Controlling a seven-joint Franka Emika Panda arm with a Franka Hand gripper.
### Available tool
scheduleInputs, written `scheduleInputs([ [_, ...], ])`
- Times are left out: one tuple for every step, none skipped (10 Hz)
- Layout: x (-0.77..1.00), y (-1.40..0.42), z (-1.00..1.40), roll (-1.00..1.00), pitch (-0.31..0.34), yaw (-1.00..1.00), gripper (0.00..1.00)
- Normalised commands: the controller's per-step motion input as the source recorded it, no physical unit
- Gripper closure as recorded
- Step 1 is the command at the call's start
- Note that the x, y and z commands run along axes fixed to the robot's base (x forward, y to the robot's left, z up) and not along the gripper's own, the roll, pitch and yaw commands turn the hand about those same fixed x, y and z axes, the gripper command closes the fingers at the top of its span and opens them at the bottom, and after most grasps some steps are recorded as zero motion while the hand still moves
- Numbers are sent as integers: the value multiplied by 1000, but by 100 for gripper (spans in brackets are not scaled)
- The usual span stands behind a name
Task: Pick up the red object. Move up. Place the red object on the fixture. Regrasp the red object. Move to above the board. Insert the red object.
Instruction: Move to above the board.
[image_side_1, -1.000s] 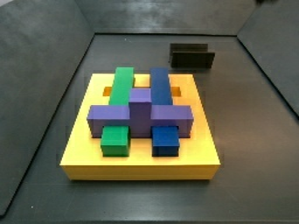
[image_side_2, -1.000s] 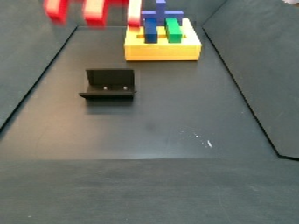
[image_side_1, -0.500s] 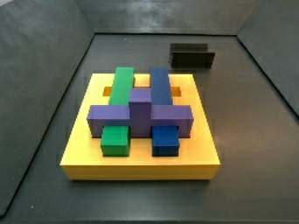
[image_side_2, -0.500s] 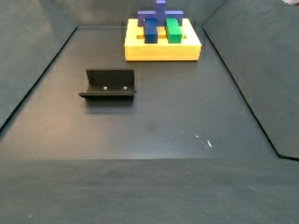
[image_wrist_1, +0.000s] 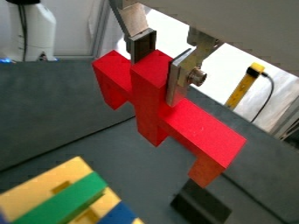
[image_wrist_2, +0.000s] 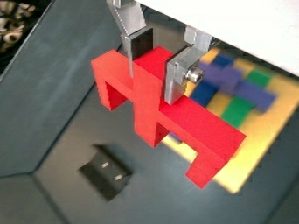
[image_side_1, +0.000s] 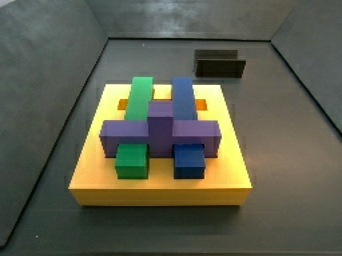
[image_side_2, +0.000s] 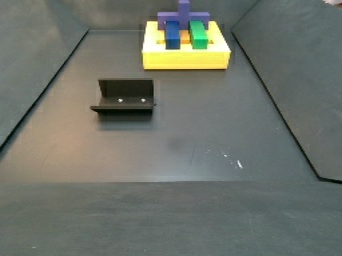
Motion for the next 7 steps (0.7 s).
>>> scheduleInputs([
  [-115,-107,17,-1000,166,30,100],
  [-42,-23,-6,-1000,155,35,100],
  [-77,-30,30,-1000,131,44,100],
  [-89,11,4,-1000,101,50,100],
  [-66,39,-7,-954,69,49,100],
  [-59,32,11,-715,31,34,100],
  [-50,18,-6,-428,-1,17,100],
])
